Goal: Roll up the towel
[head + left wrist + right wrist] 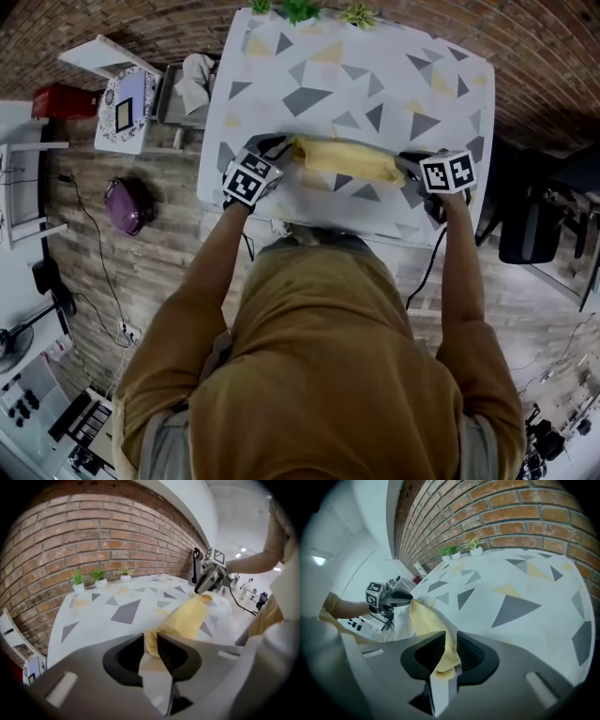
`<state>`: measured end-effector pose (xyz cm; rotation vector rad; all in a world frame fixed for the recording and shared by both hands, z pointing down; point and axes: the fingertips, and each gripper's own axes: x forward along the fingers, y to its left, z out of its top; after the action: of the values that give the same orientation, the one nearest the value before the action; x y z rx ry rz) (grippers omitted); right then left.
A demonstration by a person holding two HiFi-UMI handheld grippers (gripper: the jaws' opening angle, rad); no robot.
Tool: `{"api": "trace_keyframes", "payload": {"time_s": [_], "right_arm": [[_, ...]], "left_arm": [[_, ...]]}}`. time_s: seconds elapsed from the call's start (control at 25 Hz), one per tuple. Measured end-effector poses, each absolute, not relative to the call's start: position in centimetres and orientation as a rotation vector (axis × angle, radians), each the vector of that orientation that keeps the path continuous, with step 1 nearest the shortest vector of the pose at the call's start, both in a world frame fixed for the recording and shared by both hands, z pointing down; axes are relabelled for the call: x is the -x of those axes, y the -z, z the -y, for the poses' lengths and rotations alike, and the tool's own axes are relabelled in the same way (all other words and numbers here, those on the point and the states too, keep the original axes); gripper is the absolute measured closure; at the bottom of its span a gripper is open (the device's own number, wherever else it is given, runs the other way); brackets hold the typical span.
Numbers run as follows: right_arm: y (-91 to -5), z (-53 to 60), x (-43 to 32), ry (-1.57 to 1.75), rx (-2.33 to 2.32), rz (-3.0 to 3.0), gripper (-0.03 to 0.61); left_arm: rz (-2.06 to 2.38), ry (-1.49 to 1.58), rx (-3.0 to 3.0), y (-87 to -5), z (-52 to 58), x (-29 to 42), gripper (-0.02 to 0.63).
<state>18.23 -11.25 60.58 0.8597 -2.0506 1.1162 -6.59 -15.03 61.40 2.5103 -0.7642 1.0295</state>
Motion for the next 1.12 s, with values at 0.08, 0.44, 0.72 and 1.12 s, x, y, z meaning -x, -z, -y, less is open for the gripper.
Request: {"api": "trace_keyframes", "payload": {"time_s": [0.08,0.44,0.72,1.12], "right_arm": [[-60.3,11.8,-18.8,-1.074,-0.886,2.045,0.506],[-55.3,11.3,-17.2,-0.497,-1.071,2.163,0.506],[-61.3,7.9,-14.9,-0.416,-1.030,2.050,0.506],[-62.9,8.0,-18.8,-0.450,-1.010,1.942,0.505]], "left_arm": [[0.777,-1.007,-2.602,-59.5,15.2,5.1,0.515],[0.445,-1.137,-2.814,-59.7,11.8,-1.1,0.515],[0.428,-1.227,-2.787,-62.4,11.4,-0.2,0.462],[0.461,-1.179,-2.754,-63.1,11.9,1.5,0.429]]}}
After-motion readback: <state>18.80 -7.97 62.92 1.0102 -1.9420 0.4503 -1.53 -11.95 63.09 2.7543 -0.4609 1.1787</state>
